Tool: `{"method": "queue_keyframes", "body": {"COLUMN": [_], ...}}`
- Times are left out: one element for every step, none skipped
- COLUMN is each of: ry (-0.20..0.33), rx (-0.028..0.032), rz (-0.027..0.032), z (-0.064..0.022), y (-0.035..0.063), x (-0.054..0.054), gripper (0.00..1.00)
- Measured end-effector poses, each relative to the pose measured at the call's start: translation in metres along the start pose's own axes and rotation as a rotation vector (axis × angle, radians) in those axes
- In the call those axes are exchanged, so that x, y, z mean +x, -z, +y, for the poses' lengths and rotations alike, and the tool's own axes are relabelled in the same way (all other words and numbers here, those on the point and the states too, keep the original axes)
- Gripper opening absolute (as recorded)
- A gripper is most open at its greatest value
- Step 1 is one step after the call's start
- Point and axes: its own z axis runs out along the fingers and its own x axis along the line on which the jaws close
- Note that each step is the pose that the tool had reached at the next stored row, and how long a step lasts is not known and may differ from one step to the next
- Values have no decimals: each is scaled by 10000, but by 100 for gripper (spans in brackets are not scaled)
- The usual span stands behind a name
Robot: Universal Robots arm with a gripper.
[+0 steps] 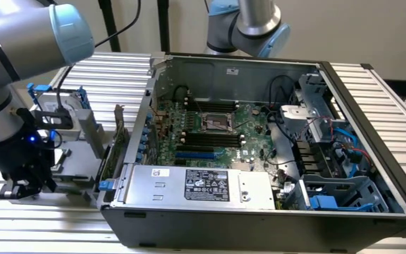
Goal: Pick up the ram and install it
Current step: 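Pick up the ram and move it above insertion slot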
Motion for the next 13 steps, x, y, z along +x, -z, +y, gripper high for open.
{"method": "queue_keyframes", "body": {"ry": [0,1,2,3,4,6,9,13,20,27,34,44,59], "rx": [0,-1,-1,0,-2,1,0,-1,0,0,-1,1,1], "rz": [-1,0,1,0,1,-1,-1,1,0,0,1,0,0], "z": [0,1,1,1,2,2,3,3,2,0,-2,-7,-14], "y": [41,86,131,180,225,269,311,361,406,451,496,541,586], "x": [0,1,2,2,3,3,3,4,4,5,6,6,6], "gripper": [14,14,14,14,14,14,14,14,14,14,14,14,14]}}
